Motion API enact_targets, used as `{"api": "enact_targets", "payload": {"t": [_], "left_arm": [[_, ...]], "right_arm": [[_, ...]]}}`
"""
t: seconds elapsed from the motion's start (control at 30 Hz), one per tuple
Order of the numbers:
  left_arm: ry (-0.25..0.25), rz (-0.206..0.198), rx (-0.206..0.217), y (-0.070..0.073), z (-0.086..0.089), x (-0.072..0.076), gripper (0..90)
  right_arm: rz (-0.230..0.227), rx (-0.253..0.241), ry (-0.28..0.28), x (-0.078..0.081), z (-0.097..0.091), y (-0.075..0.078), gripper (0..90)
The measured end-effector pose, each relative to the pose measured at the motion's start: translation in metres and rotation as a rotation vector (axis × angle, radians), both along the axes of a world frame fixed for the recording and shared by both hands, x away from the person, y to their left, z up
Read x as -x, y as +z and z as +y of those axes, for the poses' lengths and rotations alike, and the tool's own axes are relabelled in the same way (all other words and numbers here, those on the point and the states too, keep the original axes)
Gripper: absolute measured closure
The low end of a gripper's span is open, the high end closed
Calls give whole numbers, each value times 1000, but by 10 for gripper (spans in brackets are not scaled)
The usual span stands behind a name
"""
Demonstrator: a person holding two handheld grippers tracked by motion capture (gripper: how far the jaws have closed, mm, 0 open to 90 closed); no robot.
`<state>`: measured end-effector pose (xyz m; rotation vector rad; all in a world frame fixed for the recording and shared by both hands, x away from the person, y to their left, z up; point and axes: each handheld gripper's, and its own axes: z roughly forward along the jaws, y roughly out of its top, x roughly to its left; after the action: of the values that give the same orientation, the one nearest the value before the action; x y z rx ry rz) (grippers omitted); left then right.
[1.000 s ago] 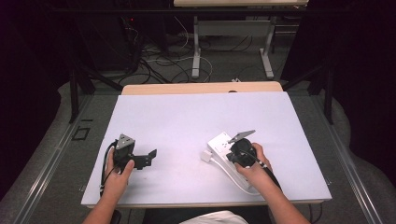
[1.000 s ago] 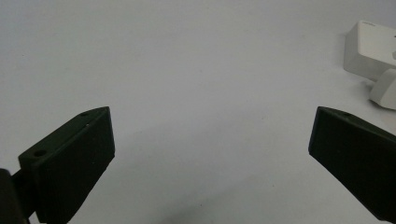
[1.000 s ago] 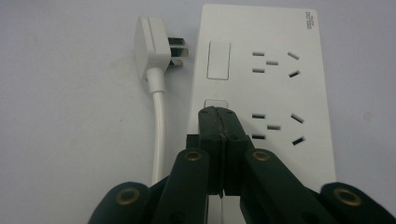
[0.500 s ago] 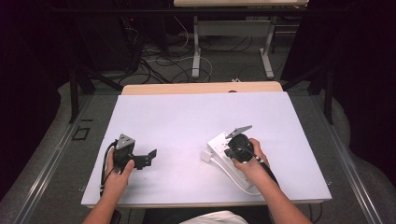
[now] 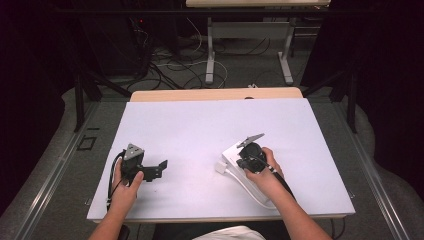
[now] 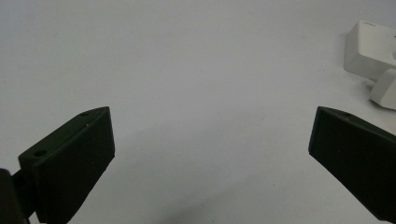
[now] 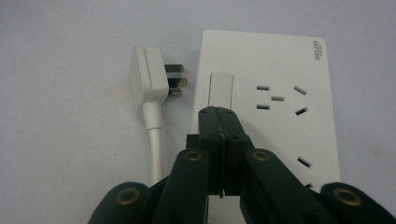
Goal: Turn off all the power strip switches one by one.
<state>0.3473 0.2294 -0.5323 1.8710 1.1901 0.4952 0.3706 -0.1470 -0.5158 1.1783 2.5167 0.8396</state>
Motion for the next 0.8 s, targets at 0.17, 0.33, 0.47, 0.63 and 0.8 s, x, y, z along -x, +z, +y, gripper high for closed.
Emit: {"api": "enact_targets", "payload": {"t": [0.17, 0.33, 0.47, 0.63, 0.8], "left_arm": [[0, -1, 0, 0, 0, 0, 3], [-1, 0, -3, 0, 0, 0, 3], [-1, 0, -4, 0, 0, 0, 3], [-2, 0, -4, 0, 0, 0, 3], [-2, -2, -4, 0, 0, 0, 3]], "right_arm": [[22, 4, 7, 0, 0, -1, 900], [17, -4, -10, 0, -1, -2, 900], [22, -13, -7, -1, -2, -2, 900], [36, -3, 3, 0, -2, -1, 900], [35, 0, 2, 0, -2, -1, 900]]}}
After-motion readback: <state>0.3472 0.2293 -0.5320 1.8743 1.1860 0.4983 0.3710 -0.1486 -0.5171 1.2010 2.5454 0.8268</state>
